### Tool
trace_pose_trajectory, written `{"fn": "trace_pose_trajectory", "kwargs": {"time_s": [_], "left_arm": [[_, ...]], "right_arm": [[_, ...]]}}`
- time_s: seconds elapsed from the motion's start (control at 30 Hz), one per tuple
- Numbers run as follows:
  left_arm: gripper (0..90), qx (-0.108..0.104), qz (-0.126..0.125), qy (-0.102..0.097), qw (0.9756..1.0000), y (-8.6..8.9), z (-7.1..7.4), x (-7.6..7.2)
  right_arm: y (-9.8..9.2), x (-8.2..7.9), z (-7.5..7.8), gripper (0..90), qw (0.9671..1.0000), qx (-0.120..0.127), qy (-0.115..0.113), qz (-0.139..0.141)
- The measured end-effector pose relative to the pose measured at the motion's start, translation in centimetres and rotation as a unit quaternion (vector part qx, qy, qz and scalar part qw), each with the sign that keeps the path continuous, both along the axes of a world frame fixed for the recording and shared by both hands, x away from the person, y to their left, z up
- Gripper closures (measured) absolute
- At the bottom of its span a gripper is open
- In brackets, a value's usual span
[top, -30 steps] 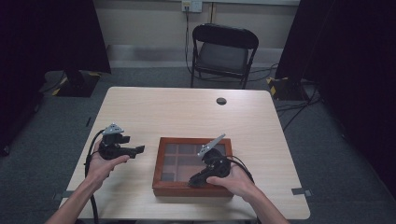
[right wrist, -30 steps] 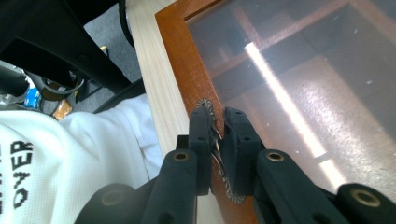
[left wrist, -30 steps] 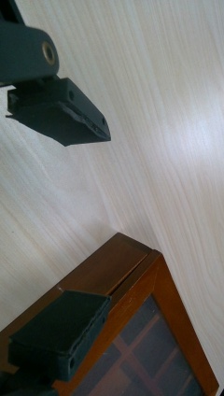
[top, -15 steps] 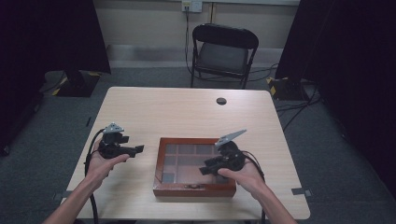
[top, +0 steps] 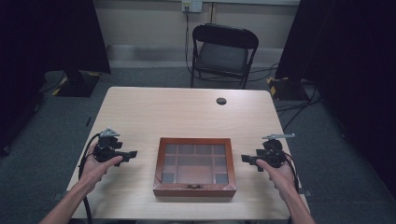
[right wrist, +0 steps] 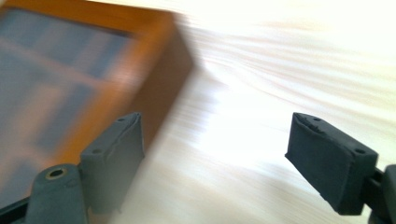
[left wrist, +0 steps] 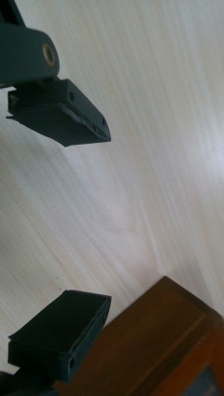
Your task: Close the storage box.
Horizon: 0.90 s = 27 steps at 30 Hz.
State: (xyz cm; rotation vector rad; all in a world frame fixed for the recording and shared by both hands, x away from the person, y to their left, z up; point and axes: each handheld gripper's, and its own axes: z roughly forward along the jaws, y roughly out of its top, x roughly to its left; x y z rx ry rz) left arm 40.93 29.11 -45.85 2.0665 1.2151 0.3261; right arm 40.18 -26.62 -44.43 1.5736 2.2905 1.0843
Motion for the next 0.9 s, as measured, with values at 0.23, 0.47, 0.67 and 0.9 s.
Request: {"fn": "trace_pose_trajectory", "kwargs": {"time_s": [0.23, 0.47, 0.67, 0.9], "left_arm": [[18.1, 0.023, 0.026, 0.029, 0.9990, 0.7, -1.6, 0.6], [15.6, 0.057, 0.039, 0.022, 0.9974, 0.3, -2.8, 0.5], [7.8, 0.067, 0.057, -0.019, 0.9959, -0.1, -3.7, 0.1], [0.0, 0.045, 0.046, -0.047, 0.9968, 0.2, -4.5, 0.1]], "right_arm": [[-2.2, 0.4, -2.6, 16.1, 0.9952, -0.052, 0.026, -0.079], [-1.0, 0.6, -3.7, 14.3, 0.9898, -0.100, 0.013, -0.100], [0.1, 0.4, -5.1, 0.0, 0.9858, -0.131, -0.042, -0.097], [0.0, 0.1, -5.7, 0.0, 0.9851, -0.116, -0.081, -0.097]]}}
